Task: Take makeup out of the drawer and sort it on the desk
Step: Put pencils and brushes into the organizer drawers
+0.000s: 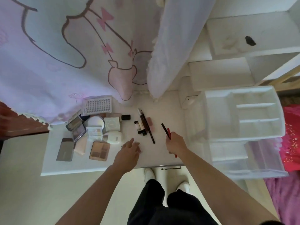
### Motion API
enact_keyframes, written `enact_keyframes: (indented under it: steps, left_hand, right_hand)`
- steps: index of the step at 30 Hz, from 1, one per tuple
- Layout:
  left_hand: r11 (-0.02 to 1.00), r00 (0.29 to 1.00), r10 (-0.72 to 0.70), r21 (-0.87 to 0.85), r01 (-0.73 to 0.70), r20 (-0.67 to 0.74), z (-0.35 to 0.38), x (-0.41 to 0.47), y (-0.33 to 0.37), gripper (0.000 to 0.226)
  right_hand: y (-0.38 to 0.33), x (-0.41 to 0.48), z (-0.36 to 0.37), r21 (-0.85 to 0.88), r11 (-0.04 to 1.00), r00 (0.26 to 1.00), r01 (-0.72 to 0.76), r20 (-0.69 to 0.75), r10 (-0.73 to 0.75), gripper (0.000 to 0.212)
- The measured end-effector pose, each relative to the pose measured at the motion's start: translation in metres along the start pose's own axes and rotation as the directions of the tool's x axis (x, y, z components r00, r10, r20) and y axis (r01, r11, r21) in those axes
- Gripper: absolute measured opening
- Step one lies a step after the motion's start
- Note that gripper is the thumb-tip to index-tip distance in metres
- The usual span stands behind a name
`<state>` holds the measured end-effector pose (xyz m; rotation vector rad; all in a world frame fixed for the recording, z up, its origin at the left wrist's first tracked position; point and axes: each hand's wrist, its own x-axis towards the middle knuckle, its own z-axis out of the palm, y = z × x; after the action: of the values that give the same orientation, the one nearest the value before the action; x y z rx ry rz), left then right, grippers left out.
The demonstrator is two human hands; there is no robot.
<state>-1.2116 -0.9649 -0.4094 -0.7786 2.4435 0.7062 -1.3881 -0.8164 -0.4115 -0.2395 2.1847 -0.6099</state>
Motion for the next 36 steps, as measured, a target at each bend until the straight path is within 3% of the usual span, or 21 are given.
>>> enact_keyframes:
  steps: [4, 7, 18, 23, 26, 31, 36]
  left_hand:
    - [0.984, 0.997, 0.055, 0.164, -0.063, 0.051, 0.015, 0.010, -0.020, 0.055]
    - [0.972, 0.999, 0.023, 0.232, -0.029, 0.029, 0.022, 0.018, -0.029, 0.059]
    - [0.970, 0.999, 0.022, 0.242, -0.029, 0.031, 0.012, 0.035, -0.034, 0.060]
    - [0.998, 0.999, -0.001, 0.061, -0.001, 0.041, -0.006, 0.028, -0.027, 0.058]
    - [0.998, 0.995, 0.009, -0.054, -0.014, -0.094, -0.029, 0.021, -0.011, 0.052]
    - [0.981, 0.928, 0.094, -0.127, -0.149, -0.361, -0.070, 0.015, 0.031, 0.045]
    - [0.944, 0.864, 0.139, -0.198, -0.264, -0.484, -0.085, 0.004, 0.100, 0.047]
  right_hand:
    - [-0.010, 0.009, 0.010, 0.096, 0.995, 0.998, 0.002, -0.058, 0.004, 0.029]
    - [-0.015, 0.015, 0.013, 0.083, 0.996, 0.998, 0.026, -0.064, -0.020, 0.037]
    - [-0.001, 0.012, 0.033, -0.093, 0.994, 0.998, 0.052, 0.025, -0.050, 0.049]
    - [-0.014, -0.002, 0.026, -0.162, 0.982, 0.995, 0.099, 0.010, -0.099, 0.062]
    - [-0.030, -0.016, 0.005, -0.149, 0.970, 0.977, 0.195, -0.056, -0.205, 0.054]
    - [-0.057, -0.045, -0.053, -0.016, 0.912, 0.876, 0.409, -0.273, -0.397, 0.037]
    - [-0.046, -0.092, -0.119, -0.008, 0.787, 0.680, 0.616, -0.498, -0.538, 0.030]
